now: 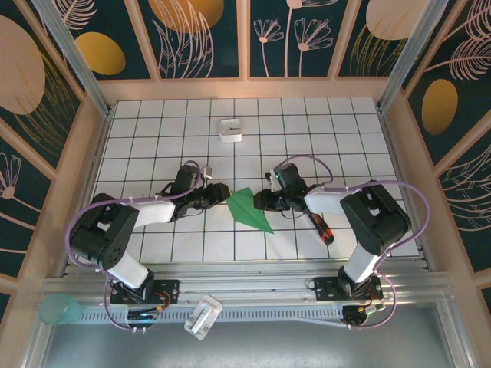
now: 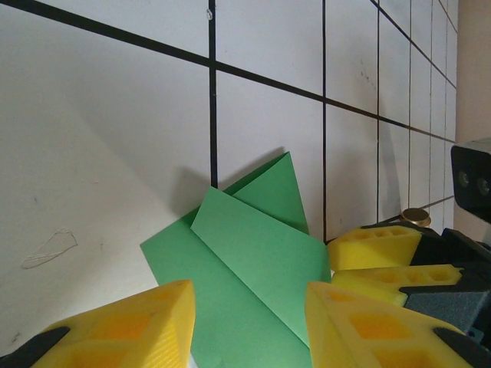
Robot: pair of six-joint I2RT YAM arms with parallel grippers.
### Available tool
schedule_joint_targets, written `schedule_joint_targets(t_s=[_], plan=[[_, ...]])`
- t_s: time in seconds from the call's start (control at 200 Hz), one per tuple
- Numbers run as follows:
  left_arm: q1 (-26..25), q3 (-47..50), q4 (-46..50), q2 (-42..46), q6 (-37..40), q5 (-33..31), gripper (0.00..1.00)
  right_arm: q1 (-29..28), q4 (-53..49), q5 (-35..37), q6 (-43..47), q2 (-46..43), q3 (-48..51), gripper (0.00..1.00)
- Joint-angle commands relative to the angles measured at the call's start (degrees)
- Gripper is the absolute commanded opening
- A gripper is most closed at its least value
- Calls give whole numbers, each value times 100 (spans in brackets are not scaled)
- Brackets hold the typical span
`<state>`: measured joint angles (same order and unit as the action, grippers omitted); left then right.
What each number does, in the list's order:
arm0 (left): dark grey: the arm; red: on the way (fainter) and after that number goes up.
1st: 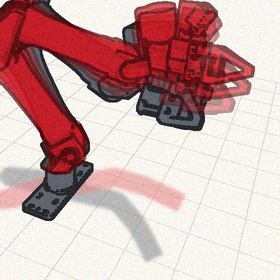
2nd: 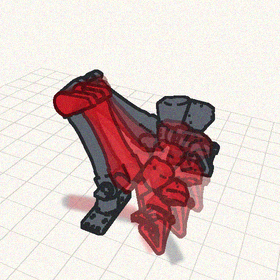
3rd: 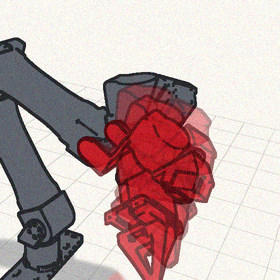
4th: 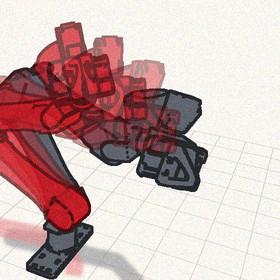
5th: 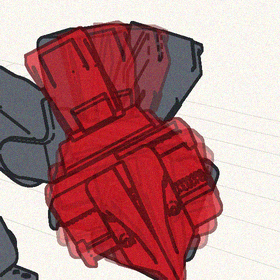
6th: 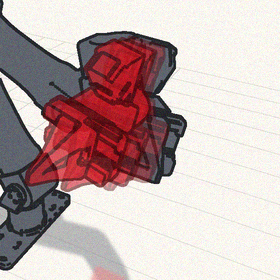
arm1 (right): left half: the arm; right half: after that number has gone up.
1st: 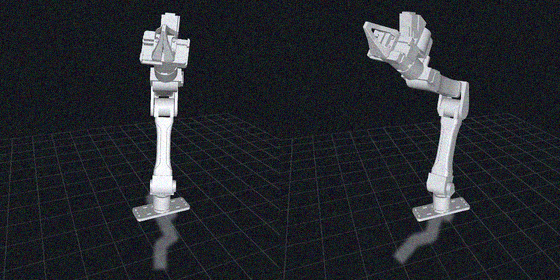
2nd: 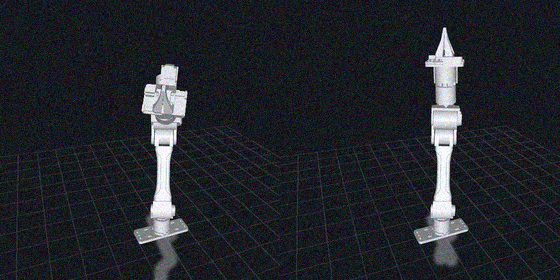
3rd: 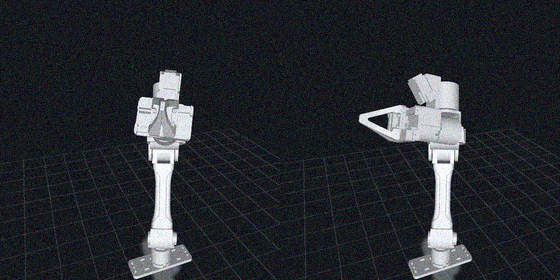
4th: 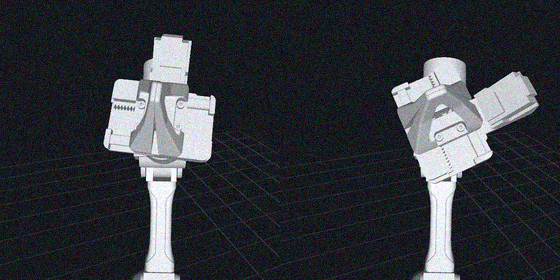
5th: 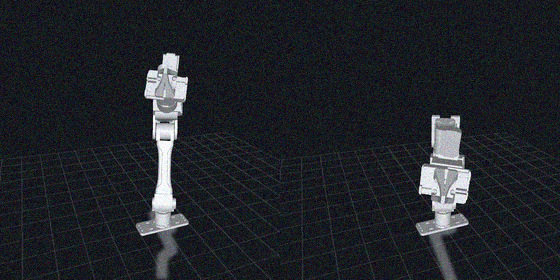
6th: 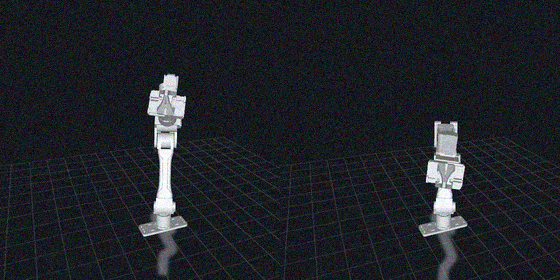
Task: Fold a paper plane with a square sheet of paper (pick it up from the middle)
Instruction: Turn over the paper at the center of the table.
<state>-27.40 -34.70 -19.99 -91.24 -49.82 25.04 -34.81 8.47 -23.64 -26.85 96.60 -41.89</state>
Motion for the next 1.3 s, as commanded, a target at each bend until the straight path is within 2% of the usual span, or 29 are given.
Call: schedule_joint_targets(t_s=[0.0, 0.58, 0.756, 0.941, 1.296], plan=[[-2, 57, -164, -93, -44, 45, 43, -11, 266, -170, 132, 145, -100, 36], [-1, 27, -128, -253, -36, 63, 42, -87, 454, -409, 109, 385, -265, 19], [-2, 16, -145, -333, -32, 87, 42, -114, 383, -410, 190, 443, -308, 24], [0, 18, -194, -479, -27, 147, 42, -149, -102, 70, 517, 554, -526, 30], [-2, -98, -161, -794, 88, 247, 41, -247, 91, -660, 429, 658, -549, 32]])
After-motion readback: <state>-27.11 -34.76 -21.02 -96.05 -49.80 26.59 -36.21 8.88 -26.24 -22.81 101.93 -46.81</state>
